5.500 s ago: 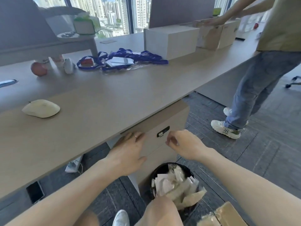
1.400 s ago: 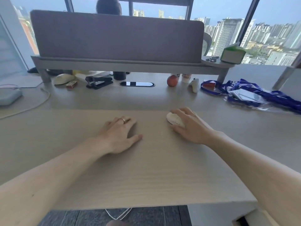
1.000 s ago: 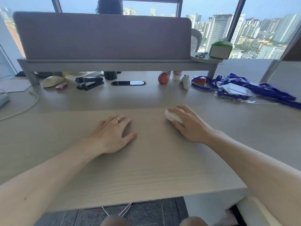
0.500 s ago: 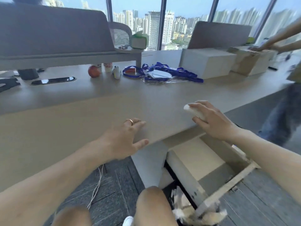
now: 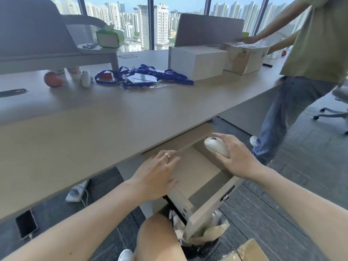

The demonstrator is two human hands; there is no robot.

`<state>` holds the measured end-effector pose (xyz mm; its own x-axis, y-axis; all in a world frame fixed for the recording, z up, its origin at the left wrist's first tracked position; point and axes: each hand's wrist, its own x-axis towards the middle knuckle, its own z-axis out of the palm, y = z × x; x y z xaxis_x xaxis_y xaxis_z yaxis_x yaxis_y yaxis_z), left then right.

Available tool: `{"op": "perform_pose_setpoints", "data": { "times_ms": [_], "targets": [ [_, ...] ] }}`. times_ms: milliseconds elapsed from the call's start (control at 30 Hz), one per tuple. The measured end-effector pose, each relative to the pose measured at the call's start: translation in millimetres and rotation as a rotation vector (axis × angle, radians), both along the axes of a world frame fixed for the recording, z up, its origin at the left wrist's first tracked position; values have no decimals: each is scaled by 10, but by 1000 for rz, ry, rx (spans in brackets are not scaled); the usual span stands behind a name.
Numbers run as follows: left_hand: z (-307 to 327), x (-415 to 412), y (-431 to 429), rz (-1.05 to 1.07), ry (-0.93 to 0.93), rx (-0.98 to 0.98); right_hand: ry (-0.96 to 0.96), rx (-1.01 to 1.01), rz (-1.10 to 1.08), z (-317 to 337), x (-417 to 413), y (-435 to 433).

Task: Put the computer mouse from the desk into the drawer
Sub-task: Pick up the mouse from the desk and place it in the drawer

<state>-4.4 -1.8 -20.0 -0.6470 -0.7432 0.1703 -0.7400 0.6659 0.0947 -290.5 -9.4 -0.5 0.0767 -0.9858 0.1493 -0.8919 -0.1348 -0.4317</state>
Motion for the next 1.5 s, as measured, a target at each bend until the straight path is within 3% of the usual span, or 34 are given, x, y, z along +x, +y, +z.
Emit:
{"op": "perform_pose_setpoints", "data": {
  "times_ms": [167, 433, 733, 1267, 1500],
  "targets": [
    [-284, -48, -168, 177, -62, 231, -46, 50, -54, -283, 54, -27],
    [-377, -143, -280, 221, -171, 63, -14, 235, 13, -662, 151, -283],
    [-453, -89, -280, 234, -116, -16, 159, 442, -27, -1038, 457, -712],
    [-452, -90, -287, 231, -132, -38, 349, 449, 99, -1269, 559, -706],
    [-439, -89, -296, 230, -157, -13, 228, 386, 99, -1023, 446, -683]
  ]
}}
